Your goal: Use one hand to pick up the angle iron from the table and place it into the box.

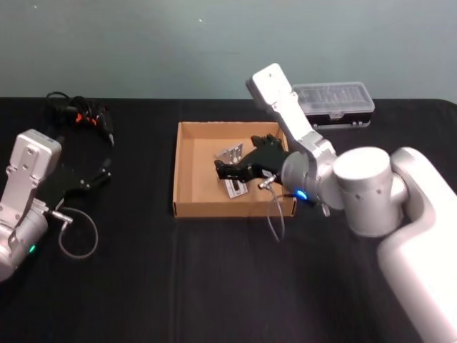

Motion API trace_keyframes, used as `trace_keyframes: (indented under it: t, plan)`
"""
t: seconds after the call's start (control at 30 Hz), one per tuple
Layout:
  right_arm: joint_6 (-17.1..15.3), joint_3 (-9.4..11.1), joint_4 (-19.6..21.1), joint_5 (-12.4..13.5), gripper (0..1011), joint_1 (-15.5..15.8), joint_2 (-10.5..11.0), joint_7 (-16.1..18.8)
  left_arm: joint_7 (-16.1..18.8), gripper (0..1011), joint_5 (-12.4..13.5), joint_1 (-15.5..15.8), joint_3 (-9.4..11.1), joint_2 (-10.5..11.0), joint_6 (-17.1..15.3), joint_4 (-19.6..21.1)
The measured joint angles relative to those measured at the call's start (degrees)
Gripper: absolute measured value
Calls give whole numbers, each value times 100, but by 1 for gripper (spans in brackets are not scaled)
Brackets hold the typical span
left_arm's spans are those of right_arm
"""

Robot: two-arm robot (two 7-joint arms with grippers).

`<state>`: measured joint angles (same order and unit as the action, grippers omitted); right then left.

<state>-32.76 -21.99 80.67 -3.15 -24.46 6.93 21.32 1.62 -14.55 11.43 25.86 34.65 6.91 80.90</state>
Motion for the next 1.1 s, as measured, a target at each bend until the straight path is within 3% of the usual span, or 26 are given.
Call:
trace_keyframes:
  t: [0.3, 0.4, 0.6, 0.83, 1.1]
  plan:
    - [754, 154, 738, -1, 1000, 703, 298, -235, 0, 1011, 0, 0, 0, 0, 0, 0]
    - [1132, 234, 985, 22, 1002, 1065, 441, -323, 0, 1011, 0, 0, 0, 0, 0, 0]
    - [1690, 321, 1166, 8, 1000, 1519, 613, -492, 0, 1011, 0, 0, 0, 0, 0, 0]
    - [2070, 377, 1169, -43, 1000, 1731, 660, -639, 0, 1011, 0, 0, 0, 0, 0, 0]
    - [2046, 369, 1155, -45, 1000, 1710, 653, -636, 0, 1011, 0, 0, 0, 0, 0, 0]
